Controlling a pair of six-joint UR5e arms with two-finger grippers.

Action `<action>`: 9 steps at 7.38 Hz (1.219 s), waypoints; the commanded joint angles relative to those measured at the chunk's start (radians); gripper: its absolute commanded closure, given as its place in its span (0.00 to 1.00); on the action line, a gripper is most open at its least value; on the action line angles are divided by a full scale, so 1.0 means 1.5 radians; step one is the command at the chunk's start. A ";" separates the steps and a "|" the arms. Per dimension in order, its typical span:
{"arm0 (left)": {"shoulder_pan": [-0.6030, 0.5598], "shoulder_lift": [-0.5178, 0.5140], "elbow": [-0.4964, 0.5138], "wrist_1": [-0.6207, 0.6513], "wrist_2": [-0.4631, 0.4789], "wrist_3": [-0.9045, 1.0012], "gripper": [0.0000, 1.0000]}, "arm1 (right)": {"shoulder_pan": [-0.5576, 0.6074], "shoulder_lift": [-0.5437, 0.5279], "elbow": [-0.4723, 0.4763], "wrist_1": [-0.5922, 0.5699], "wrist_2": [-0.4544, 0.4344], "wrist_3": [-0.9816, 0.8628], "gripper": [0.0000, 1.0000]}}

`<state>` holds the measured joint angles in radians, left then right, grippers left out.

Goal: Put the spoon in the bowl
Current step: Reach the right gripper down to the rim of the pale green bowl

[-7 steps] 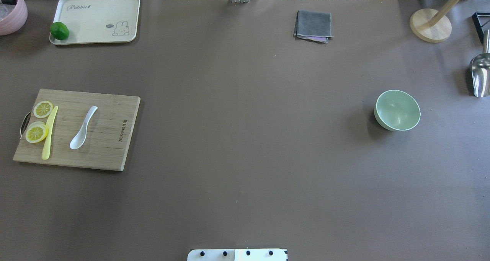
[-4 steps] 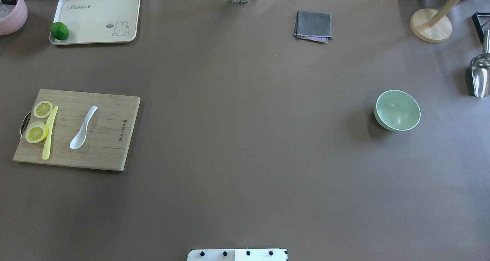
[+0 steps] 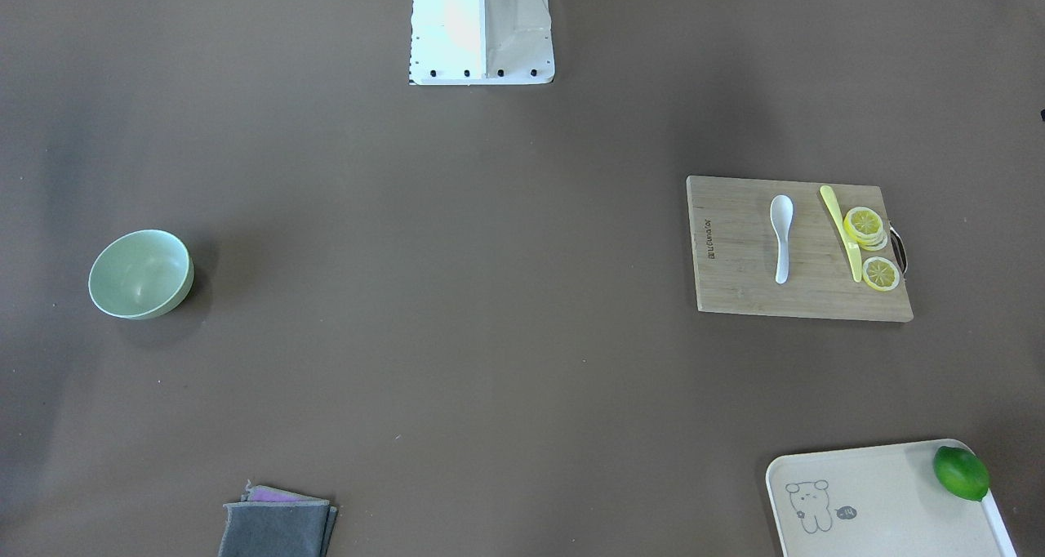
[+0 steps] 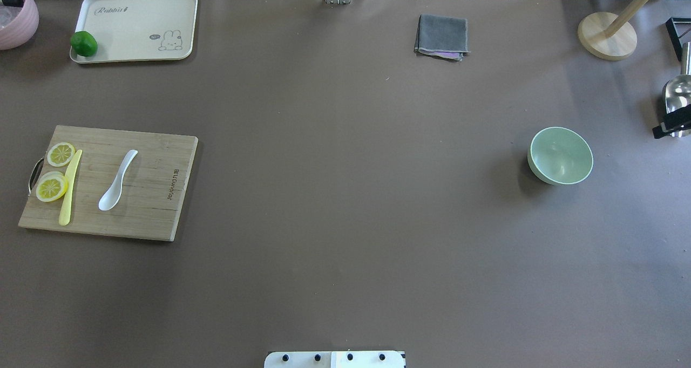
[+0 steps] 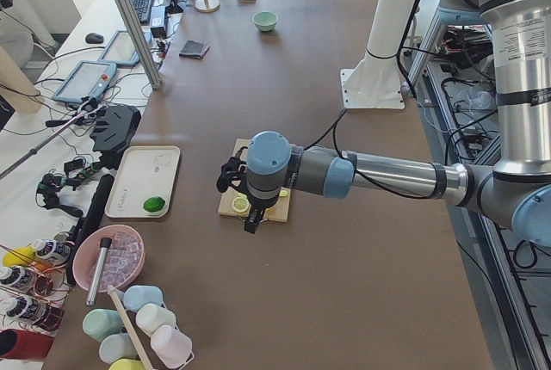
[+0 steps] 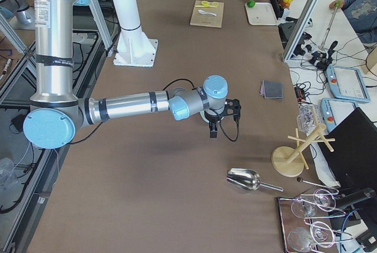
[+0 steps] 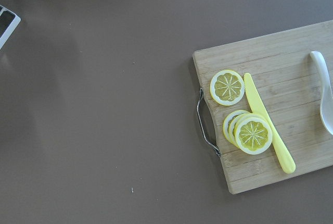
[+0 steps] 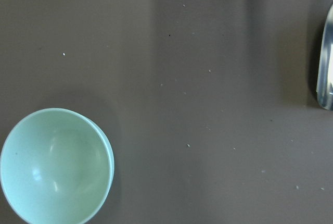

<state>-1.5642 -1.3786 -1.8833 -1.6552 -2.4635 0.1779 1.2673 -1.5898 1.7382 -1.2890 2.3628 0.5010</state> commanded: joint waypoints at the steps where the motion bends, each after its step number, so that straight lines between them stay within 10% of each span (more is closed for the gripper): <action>1: 0.001 0.000 0.000 0.000 0.000 0.000 0.02 | -0.070 0.070 -0.083 0.067 -0.018 0.107 0.02; 8: 0.000 -0.015 0.002 0.000 0.000 -0.002 0.02 | -0.149 0.085 -0.129 0.075 -0.046 0.115 0.31; 9: 0.000 -0.015 0.002 0.000 0.000 -0.002 0.02 | -0.155 0.085 -0.129 0.075 -0.046 0.115 0.49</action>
<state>-1.5647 -1.3987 -1.8812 -1.6551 -2.4636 0.1750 1.0469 -1.4619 1.5460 -1.1771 2.2935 0.6734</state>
